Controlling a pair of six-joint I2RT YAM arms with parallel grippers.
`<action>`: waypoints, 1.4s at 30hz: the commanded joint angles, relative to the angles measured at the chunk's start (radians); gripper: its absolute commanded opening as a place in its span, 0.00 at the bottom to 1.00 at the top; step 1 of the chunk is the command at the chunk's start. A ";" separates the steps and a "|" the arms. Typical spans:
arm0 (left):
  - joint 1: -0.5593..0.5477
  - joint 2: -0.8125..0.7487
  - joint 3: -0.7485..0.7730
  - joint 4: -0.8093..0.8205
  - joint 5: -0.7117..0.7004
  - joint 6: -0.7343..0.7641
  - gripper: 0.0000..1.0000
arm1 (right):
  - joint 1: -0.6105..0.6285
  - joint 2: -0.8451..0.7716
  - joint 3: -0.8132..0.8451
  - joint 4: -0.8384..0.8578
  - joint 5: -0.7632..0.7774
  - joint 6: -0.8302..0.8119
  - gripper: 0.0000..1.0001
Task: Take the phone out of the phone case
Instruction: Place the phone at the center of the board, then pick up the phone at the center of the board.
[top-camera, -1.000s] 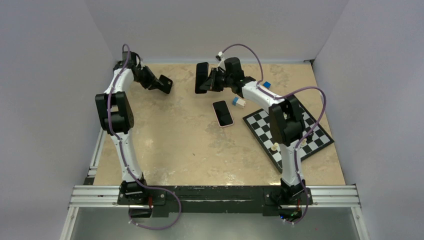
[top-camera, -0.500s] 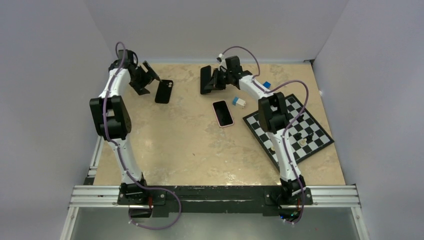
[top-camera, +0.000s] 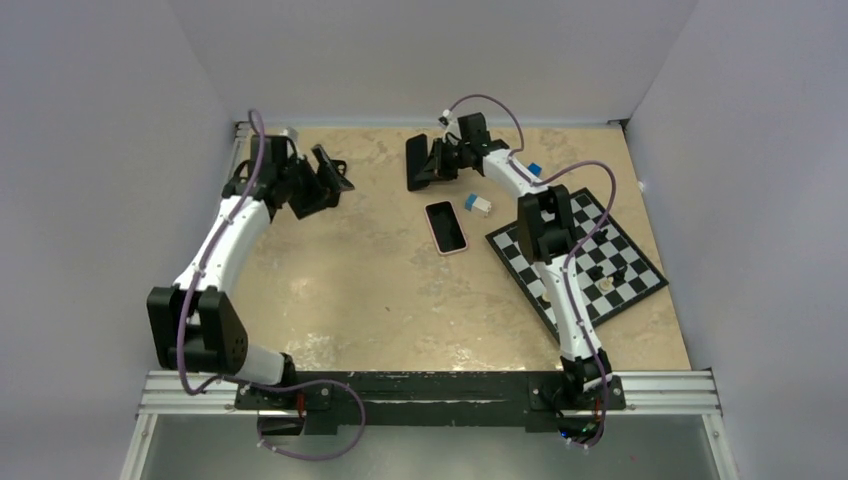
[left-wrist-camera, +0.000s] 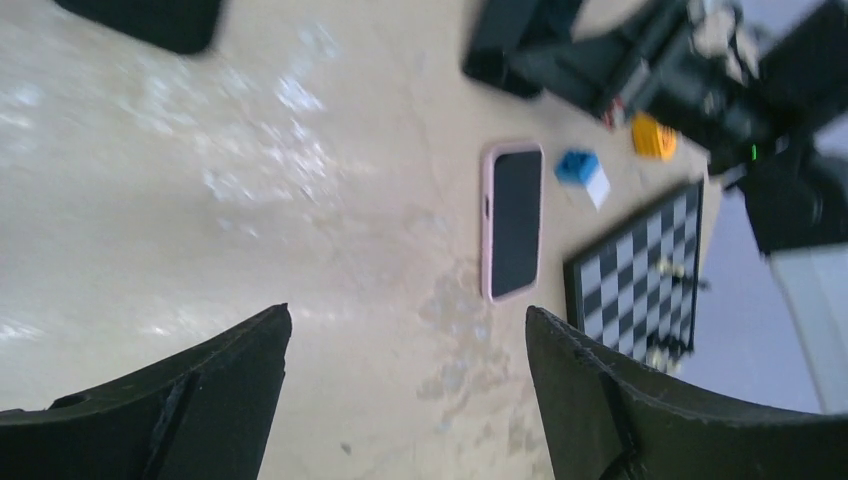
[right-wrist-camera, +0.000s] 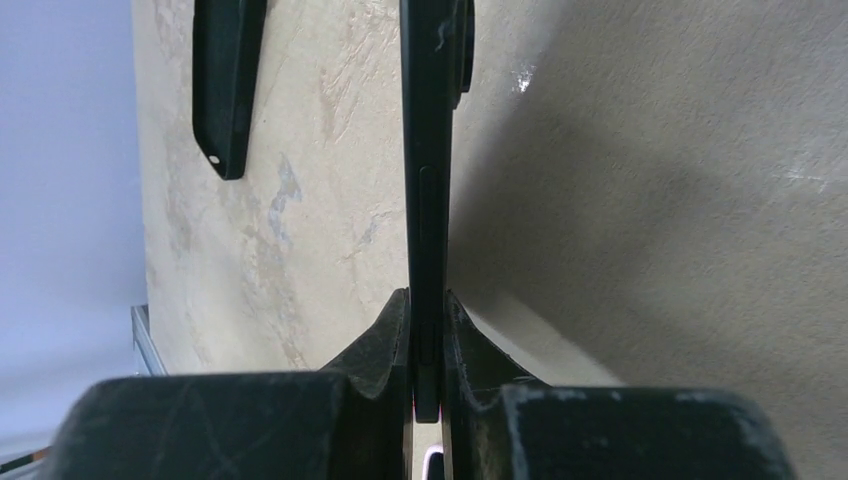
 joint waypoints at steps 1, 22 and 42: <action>-0.119 -0.195 -0.153 0.091 0.071 -0.007 0.90 | -0.004 -0.021 0.052 -0.009 -0.011 -0.048 0.11; -0.210 -0.758 -0.511 0.042 0.152 -0.029 0.90 | 0.005 -0.374 -0.191 -0.240 0.508 -0.331 0.83; -0.222 -0.820 -0.566 0.098 0.250 -0.078 0.94 | 0.174 -0.397 -0.458 -0.257 0.660 -0.220 0.91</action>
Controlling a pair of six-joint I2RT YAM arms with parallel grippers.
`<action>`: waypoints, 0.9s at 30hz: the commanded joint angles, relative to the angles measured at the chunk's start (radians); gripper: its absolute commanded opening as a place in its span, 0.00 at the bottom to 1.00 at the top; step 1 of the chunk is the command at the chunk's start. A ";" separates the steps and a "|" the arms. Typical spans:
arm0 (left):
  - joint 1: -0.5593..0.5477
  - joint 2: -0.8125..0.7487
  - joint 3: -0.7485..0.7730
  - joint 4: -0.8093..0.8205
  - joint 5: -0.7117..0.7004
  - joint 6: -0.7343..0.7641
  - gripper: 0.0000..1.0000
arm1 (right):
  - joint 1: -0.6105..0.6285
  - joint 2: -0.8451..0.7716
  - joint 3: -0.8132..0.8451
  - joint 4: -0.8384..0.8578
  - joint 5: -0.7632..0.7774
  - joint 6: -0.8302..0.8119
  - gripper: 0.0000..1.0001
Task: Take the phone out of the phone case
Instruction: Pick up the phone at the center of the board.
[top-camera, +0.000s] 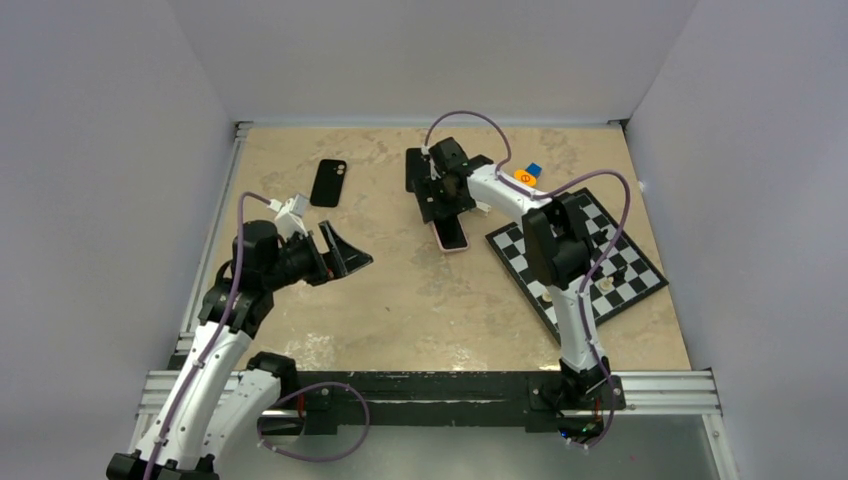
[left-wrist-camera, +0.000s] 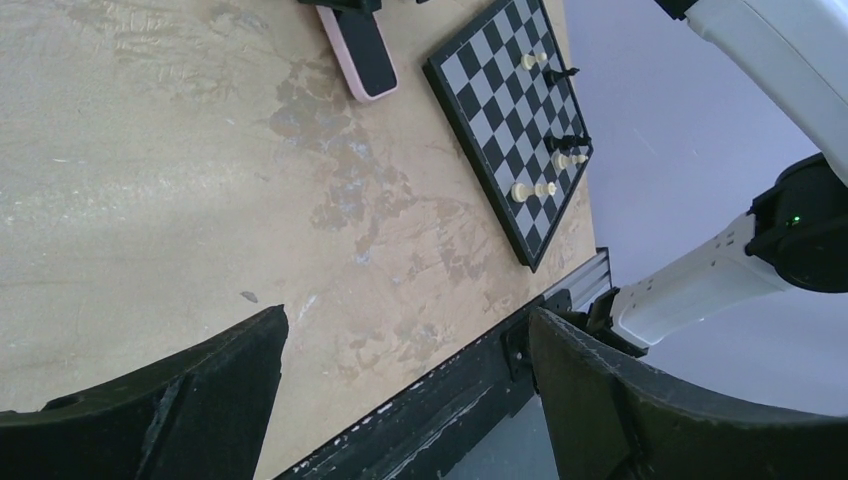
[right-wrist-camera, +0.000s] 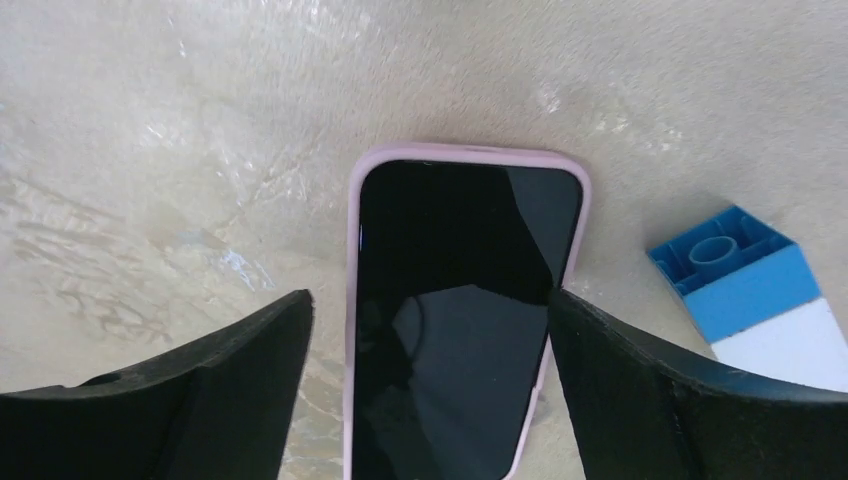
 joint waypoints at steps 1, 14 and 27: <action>-0.006 -0.026 -0.003 0.042 0.037 -0.024 0.94 | -0.006 0.010 0.037 -0.034 0.058 0.083 0.91; -0.006 -0.040 -0.003 0.033 0.033 -0.018 0.94 | 0.034 0.067 0.028 -0.116 0.170 0.067 0.80; -0.013 -0.010 -0.131 0.172 0.035 -0.099 0.83 | 0.063 -0.221 -0.387 0.256 0.011 0.038 0.00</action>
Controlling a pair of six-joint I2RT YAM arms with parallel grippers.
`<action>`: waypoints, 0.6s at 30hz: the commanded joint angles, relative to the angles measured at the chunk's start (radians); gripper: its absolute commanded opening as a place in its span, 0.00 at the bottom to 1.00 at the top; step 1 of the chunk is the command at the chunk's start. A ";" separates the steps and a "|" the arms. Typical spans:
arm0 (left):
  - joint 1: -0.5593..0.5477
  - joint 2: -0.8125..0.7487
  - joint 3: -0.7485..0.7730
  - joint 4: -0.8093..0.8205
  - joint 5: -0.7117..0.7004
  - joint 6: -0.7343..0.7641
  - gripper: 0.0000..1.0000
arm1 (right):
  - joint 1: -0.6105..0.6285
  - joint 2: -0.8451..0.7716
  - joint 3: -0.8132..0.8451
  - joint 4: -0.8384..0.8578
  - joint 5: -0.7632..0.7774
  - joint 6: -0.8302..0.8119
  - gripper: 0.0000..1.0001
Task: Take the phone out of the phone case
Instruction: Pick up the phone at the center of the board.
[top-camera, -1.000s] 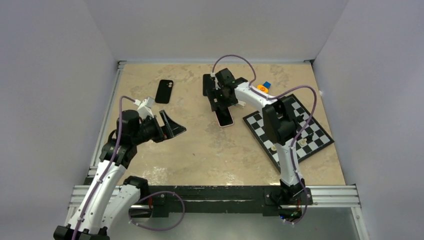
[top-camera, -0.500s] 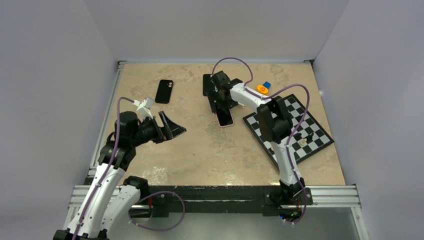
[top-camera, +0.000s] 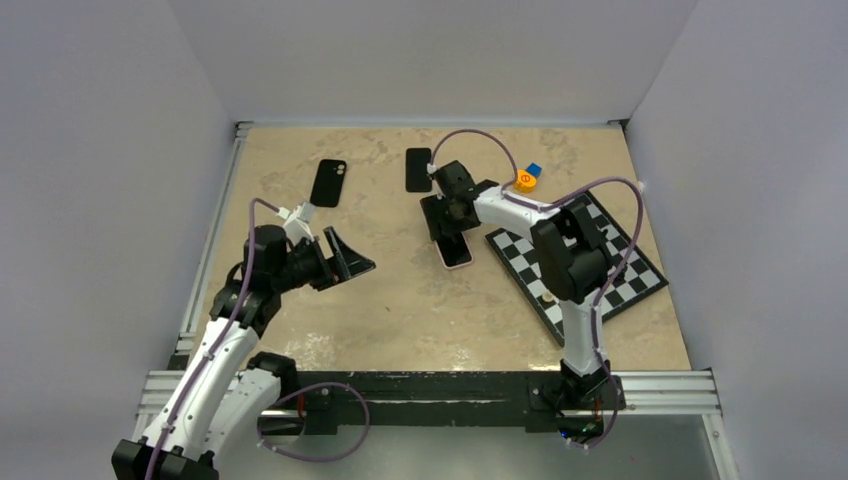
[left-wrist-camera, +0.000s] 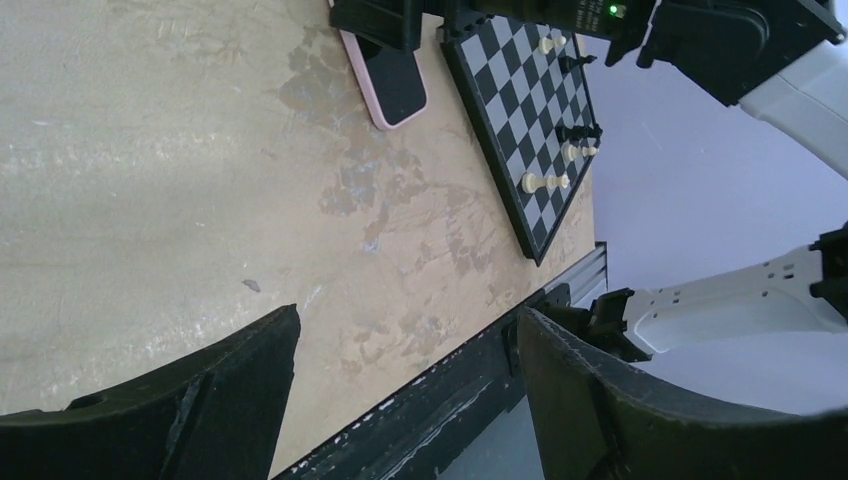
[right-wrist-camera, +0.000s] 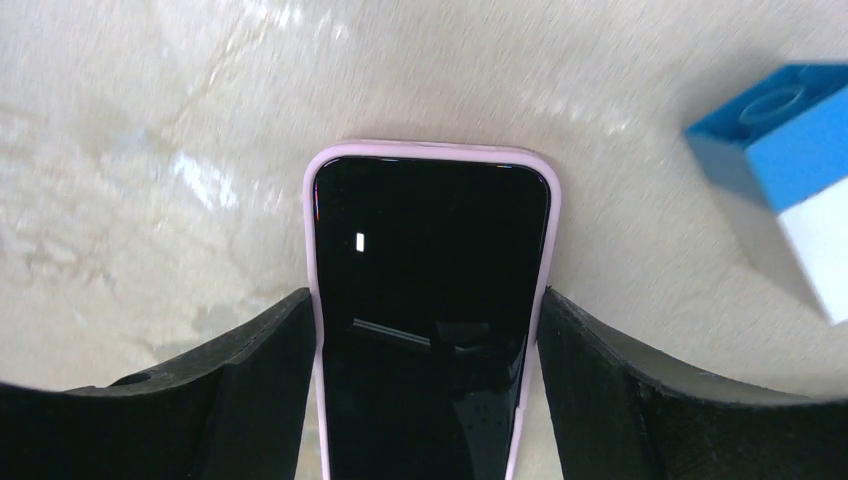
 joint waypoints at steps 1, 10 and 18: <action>-0.010 -0.043 -0.072 0.126 0.023 -0.093 0.82 | 0.021 -0.101 -0.137 0.111 -0.065 -0.022 0.00; -0.020 0.051 -0.143 0.281 0.064 -0.194 0.78 | 0.021 -0.302 -0.413 0.382 -0.196 -0.001 0.00; -0.073 0.268 -0.167 0.602 0.085 -0.342 0.77 | 0.070 -0.441 -0.552 0.535 -0.281 0.032 0.00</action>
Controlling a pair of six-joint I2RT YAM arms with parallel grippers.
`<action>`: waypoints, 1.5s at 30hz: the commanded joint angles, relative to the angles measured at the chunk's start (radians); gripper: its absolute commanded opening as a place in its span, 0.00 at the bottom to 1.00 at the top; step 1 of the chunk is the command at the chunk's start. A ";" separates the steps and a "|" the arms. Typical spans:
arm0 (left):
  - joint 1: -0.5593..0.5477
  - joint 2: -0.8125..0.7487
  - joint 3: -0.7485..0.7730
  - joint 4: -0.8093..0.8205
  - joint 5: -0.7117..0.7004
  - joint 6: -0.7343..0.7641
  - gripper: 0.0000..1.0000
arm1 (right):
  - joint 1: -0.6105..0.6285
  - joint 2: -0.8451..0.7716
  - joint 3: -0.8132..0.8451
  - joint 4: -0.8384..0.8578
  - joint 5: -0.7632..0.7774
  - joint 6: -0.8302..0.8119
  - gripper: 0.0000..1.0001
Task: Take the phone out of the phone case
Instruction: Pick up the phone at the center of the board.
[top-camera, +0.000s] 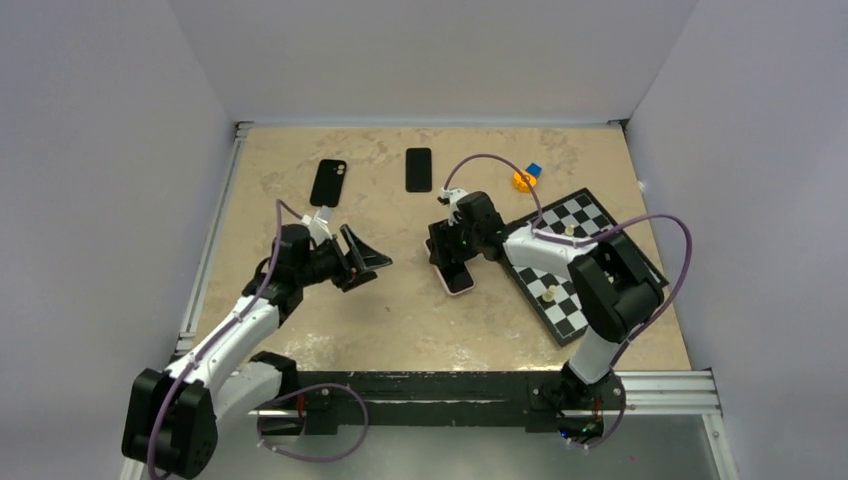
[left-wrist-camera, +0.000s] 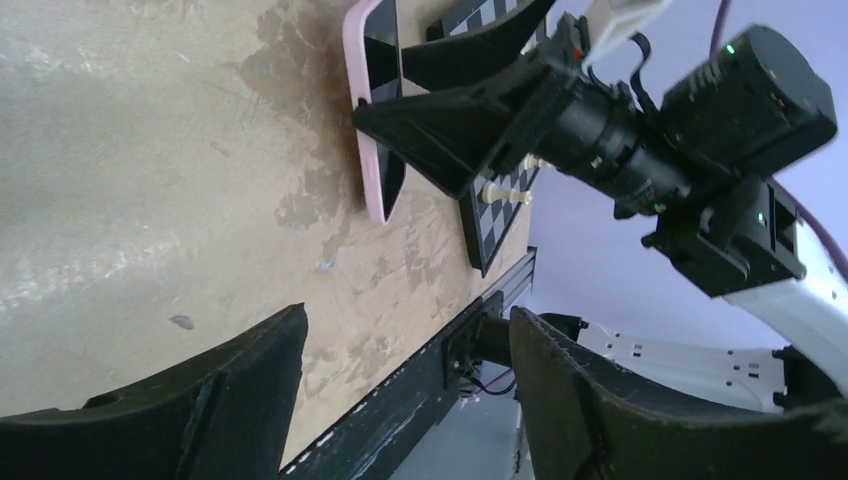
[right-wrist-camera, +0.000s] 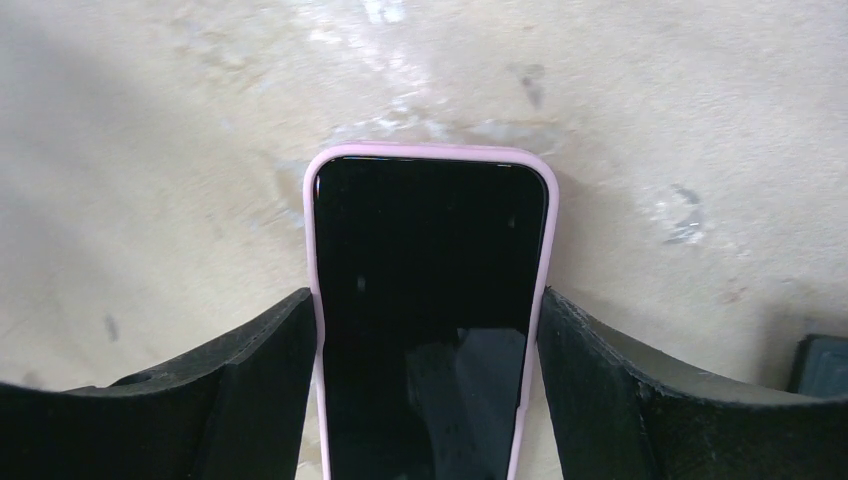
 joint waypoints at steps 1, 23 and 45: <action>-0.056 0.120 0.028 0.249 0.023 -0.094 0.74 | 0.054 -0.122 -0.056 0.176 -0.098 0.055 0.00; -0.158 0.226 0.139 0.163 -0.199 -0.015 0.52 | 0.234 -0.282 -0.104 0.315 -0.062 0.187 0.00; -0.206 0.196 0.088 0.297 -0.118 -0.073 0.10 | 0.290 -0.361 -0.085 0.266 -0.019 0.198 0.00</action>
